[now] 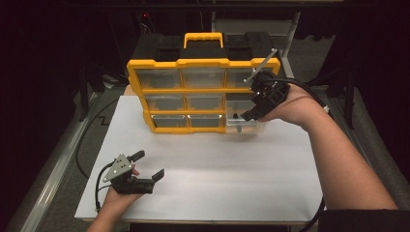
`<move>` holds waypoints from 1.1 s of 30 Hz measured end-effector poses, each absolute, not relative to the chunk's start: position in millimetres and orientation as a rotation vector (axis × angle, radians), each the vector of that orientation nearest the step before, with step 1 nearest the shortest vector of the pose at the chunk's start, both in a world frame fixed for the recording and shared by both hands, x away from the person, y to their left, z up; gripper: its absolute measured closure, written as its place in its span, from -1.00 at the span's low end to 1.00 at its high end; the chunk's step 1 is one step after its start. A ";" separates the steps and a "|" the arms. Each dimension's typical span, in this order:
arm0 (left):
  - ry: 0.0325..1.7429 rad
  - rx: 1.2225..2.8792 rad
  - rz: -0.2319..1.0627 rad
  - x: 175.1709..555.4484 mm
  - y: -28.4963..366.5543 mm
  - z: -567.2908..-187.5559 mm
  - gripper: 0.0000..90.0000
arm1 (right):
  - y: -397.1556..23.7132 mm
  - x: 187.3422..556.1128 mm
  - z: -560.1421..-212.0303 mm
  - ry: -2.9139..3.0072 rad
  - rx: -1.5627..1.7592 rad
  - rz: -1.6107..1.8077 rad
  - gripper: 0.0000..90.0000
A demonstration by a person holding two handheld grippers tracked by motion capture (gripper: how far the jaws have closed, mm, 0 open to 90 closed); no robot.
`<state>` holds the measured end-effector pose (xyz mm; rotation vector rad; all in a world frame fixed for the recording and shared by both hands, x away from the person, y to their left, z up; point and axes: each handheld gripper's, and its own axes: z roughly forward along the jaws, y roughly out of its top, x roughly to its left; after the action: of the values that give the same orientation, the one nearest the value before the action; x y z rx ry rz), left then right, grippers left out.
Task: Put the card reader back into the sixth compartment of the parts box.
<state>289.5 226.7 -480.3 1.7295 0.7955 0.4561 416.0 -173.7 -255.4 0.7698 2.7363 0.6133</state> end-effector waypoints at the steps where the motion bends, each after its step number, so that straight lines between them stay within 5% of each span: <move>1: 0.796 1.730 0.457 289.5 226.7 -480.3 -0.99 | -176.1 413.0 -255.1 2.738 0.775 0.608 -0.33; 33: 0.804 1.737 0.473 290.4 227.4 -480.8 -0.99 | -247.4 361.0 -303.4 2.733 0.935 0.520 -0.71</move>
<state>290.4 227.4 -480.8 1.7370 0.8042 0.4729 361.0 -247.4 -303.4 0.9348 2.7333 0.5202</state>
